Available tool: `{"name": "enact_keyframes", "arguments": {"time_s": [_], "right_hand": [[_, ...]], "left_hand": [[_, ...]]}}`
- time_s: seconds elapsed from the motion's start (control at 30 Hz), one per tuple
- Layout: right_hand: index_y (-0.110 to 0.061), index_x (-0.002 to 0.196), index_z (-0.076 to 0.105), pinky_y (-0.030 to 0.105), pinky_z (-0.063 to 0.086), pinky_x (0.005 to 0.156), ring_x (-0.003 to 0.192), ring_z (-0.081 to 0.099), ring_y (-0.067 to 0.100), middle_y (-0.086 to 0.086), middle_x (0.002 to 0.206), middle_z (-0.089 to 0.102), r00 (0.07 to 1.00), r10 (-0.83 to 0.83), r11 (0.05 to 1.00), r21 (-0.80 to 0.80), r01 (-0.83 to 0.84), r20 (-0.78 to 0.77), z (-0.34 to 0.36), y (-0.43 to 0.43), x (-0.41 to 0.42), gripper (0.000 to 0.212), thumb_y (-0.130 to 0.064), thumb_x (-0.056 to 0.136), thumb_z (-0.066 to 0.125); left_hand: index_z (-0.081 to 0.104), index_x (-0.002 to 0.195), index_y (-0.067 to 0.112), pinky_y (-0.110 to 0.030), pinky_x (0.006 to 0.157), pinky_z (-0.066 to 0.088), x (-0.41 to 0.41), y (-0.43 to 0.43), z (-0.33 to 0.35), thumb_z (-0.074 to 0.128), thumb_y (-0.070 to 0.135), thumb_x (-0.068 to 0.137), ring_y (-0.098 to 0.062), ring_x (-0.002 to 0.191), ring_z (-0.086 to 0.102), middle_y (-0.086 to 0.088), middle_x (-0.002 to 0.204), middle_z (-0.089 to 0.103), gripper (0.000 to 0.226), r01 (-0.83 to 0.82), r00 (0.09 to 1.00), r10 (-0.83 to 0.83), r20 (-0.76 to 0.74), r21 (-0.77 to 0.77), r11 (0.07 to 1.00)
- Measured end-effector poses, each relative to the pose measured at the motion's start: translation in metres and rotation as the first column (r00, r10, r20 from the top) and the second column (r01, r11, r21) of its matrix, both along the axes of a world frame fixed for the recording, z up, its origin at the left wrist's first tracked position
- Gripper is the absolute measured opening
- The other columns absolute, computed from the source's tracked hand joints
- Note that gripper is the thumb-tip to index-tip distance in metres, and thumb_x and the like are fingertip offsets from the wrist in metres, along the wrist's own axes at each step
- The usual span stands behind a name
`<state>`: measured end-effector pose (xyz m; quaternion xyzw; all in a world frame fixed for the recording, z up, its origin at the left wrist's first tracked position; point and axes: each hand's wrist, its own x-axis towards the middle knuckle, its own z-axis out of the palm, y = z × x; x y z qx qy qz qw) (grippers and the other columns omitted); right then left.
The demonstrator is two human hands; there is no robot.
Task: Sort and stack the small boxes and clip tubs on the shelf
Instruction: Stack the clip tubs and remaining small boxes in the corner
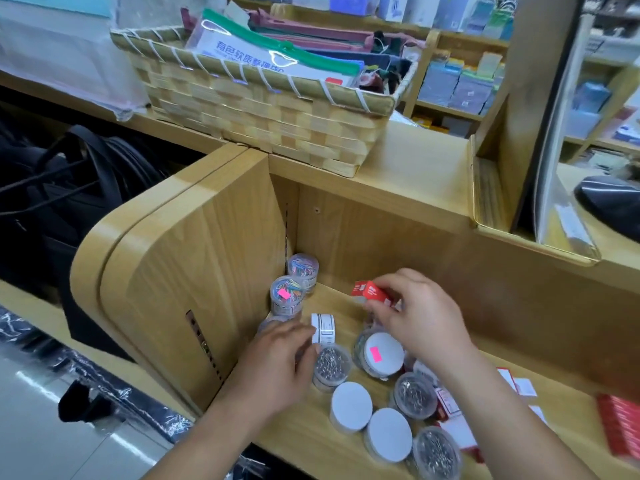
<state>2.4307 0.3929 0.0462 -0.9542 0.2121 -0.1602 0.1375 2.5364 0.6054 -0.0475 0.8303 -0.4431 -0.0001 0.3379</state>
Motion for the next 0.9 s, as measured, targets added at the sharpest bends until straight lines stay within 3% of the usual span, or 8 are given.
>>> {"name": "enact_keyframes", "arguments": {"time_s": [0.17, 0.3, 0.4, 0.53, 0.67, 0.77, 0.83, 0.9], "right_hand": [[-0.033, 0.098, 0.073, 0.034, 0.054, 0.074, 0.094, 0.063, 0.014, -0.013, 0.095, 0.066, 0.94, -0.334, 0.941, 0.082, 0.328, 0.073, 0.006, -0.021, -0.063, 0.025, -0.05, 0.081, 0.075], [-0.032, 0.1, 0.072, 0.036, 0.055, 0.073, 0.095, 0.064, 0.021, -0.008, 0.097, 0.068, 0.853, -0.52, 0.849, 0.079, 0.522, -0.047, -0.014, -0.039, -0.092, 0.027, -0.054, 0.086, 0.065], [-0.026, 0.097, 0.071, 0.038, 0.056, 0.07, 0.09, 0.065, 0.027, -0.001, 0.092, 0.07, 0.827, -0.559, 0.816, 0.136, 0.562, -0.063, -0.029, -0.05, -0.096, 0.029, -0.051, 0.09, 0.058], [-0.025, 0.103, 0.069, 0.039, 0.056, 0.074, 0.096, 0.066, 0.031, 0.002, 0.098, 0.073, 0.803, -0.59, 0.777, 0.215, 0.592, -0.082, -0.033, -0.058, -0.099, 0.031, -0.051, 0.091, 0.059], [-0.025, 0.104, 0.071, 0.04, 0.056, 0.077, 0.095, 0.066, 0.028, -0.001, 0.096, 0.073, 0.816, -0.568, 0.786, 0.224, 0.576, -0.103, -0.038, -0.057, -0.111, 0.031, -0.049, 0.088, 0.059], [-0.024, 0.103, 0.072, 0.036, 0.053, 0.074, 0.089, 0.066, 0.029, 0.001, 0.09, 0.074, 0.82, -0.566, 0.772, 0.292, 0.565, -0.089, -0.04, -0.055, -0.117, 0.023, -0.04, 0.087, 0.067], [-0.021, 0.105, 0.071, 0.036, 0.053, 0.076, 0.088, 0.067, 0.028, 0.003, 0.096, 0.074, 0.826, -0.561, 0.769, 0.331, 0.546, -0.06, -0.042, -0.054, -0.119, 0.023, -0.036, 0.087, 0.069], [-0.015, 0.114, 0.071, 0.035, 0.052, 0.083, 0.098, 0.066, 0.028, 0.006, 0.105, 0.073, 0.821, -0.569, 0.772, 0.321, 0.55, -0.038, -0.043, -0.052, -0.119, 0.03, -0.031, 0.088, 0.069]], "left_hand": [[0.063, 0.116, 0.024, -0.038, 0.067, 0.056, 0.001, -0.026, 0.011, 0.057, 0.045, 0.092, -0.024, 0.088, 0.067, 0.003, 0.09, 0.071, 0.033, -0.108, 0.987, 0.093, 0.13, 0.114, 0.988], [0.058, 0.1, 0.028, -0.034, 0.064, 0.055, 0.002, -0.05, 0.022, 0.048, 0.062, 0.089, -0.024, 0.084, 0.067, 0.005, 0.085, 0.068, 0.037, -0.196, 0.98, 0.175, 0.089, 0.367, 0.909], [0.058, 0.103, 0.03, -0.036, 0.071, 0.057, 0.001, -0.064, 0.026, 0.052, 0.063, 0.084, -0.025, 0.086, 0.066, 0.005, 0.087, 0.067, 0.039, -0.201, 0.978, 0.209, 0.023, 0.404, 0.893], [0.055, 0.138, 0.033, -0.036, 0.075, 0.055, -0.007, -0.067, 0.031, 0.057, 0.059, 0.084, -0.023, 0.098, 0.067, 0.0, 0.104, 0.072, 0.06, -0.141, 0.984, 0.165, -0.062, 0.28, 0.95], [0.067, 0.12, 0.034, -0.023, 0.059, 0.047, -0.017, -0.051, 0.032, 0.074, 0.033, 0.083, -0.006, 0.069, 0.058, 0.012, 0.074, 0.061, 0.037, -0.097, 0.991, 0.098, -0.095, 0.021, 0.995], [0.061, 0.125, 0.039, -0.024, 0.073, 0.05, -0.021, -0.035, 0.03, 0.081, 0.023, 0.082, -0.003, 0.078, 0.06, 0.018, 0.096, 0.061, 0.05, -0.046, 0.995, 0.04, -0.091, -0.062, 0.997], [0.059, 0.125, 0.038, -0.03, 0.078, 0.05, -0.024, -0.027, 0.03, 0.082, 0.016, 0.08, -0.003, 0.084, 0.059, 0.022, 0.1, 0.059, 0.055, 0.014, 0.998, -0.021, -0.065, -0.108, 0.994], [0.061, 0.123, 0.034, -0.022, 0.079, 0.045, -0.026, -0.022, 0.032, 0.083, 0.011, 0.078, -0.003, 0.091, 0.055, 0.034, 0.1, 0.056, 0.055, 0.026, 0.999, -0.032, -0.039, -0.132, 0.991]]}}
